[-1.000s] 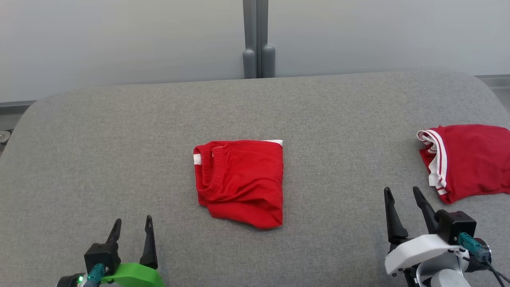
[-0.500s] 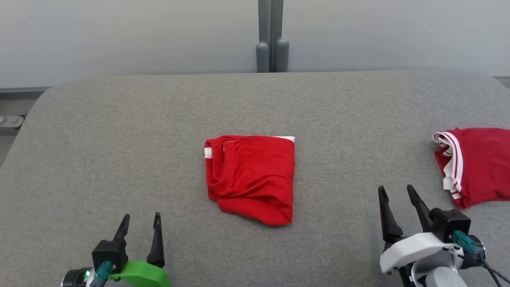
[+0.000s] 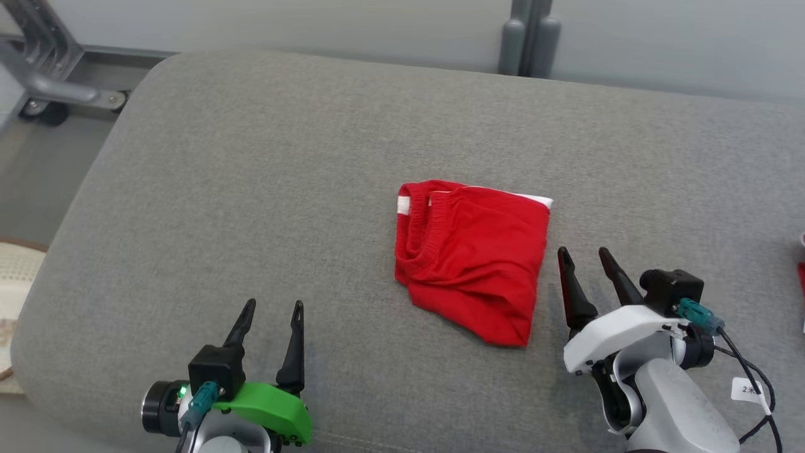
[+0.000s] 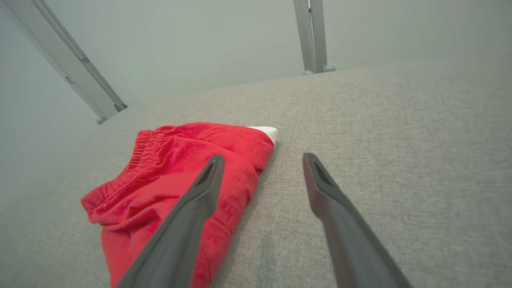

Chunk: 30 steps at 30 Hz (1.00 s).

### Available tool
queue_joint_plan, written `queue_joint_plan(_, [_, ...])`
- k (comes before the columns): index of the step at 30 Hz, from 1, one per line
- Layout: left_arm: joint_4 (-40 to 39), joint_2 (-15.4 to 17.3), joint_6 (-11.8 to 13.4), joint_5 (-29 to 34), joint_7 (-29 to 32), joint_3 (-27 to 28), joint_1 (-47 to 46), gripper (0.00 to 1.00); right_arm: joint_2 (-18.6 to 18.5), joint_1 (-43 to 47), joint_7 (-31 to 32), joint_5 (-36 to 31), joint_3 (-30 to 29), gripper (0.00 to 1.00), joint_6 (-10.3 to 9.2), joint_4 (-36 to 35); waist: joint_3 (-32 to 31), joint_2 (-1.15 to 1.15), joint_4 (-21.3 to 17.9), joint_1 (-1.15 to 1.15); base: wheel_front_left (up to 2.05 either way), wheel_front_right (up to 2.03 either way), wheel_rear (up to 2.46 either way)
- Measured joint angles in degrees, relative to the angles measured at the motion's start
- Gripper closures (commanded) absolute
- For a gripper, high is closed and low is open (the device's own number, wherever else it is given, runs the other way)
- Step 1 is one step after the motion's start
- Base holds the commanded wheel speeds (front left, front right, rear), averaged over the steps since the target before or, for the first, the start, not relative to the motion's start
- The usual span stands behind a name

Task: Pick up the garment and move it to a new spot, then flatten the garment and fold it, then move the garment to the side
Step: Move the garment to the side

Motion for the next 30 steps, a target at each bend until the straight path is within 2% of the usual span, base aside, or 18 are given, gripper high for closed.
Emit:
queue_joint_plan(4, [-0.4,0.0,0.3,-0.8,0.0,-0.9,-0.2,0.00,0.1,-3.0,0.0,4.1,1.4,0.00,0.01,6.1,1.3,0.00,3.9,0.00,0.00,0.00,0.00])
queue_joint_plan(11, [-0.7,0.1,0.6,-0.9,0.0,-1.2,-0.2,0.00,0.0,-6.8,-0.1,6.3,3.3,0.00,0.00,16.3,3.3,0.00,8.7,0.00,0.00,0.00,0.00])
queue_joint_plan(12, [-0.7,0.1,0.6,-0.9,0.0,-1.3,-0.2,0.00,0.0,-7.3,-0.2,6.6,3.8,0.31,0.00,17.1,3.6,0.00,8.9,0.00,0.00,0.00,0.00])
queue_joint_plan(13, [-0.6,0.0,0.6,-0.9,0.0,-1.4,-0.2,0.00,-0.2,-7.7,-0.3,7.1,4.3,0.31,0.00,17.5,3.9,0.00,9.0,0.00,0.00,0.00,0.00])
queue_joint_plan(14, [-0.6,0.0,0.6,-0.9,0.0,-1.5,-0.2,0.00,-0.3,-8.1,-0.3,7.4,4.8,0.84,-0.01,17.8,4.0,0.00,8.9,0.00,0.00,0.00,0.00])
queue_joint_plan(15, [-0.6,0.0,0.6,-0.9,0.0,-1.4,-0.2,0.00,-0.3,-8.3,-0.3,7.7,5.1,1.00,-0.01,17.6,4.1,0.00,8.8,0.00,0.00,0.00,0.00])
queue_joint_plan(23, [-0.5,0.0,-0.3,-0.1,0.0,-0.9,0.1,0.00,-0.1,-5.0,-0.1,6.4,2.4,1.00,0.03,12.6,3.5,0.00,4.9,0.00,0.00,0.00,0.00])
queue_joint_plan(30, [-0.5,0.0,-0.9,0.0,0.0,-0.6,1.0,0.00,-0.2,-0.9,-0.1,6.0,1.5,1.00,0.04,10.1,1.9,0.00,-2.5,0.00,0.00,0.00,0.00])
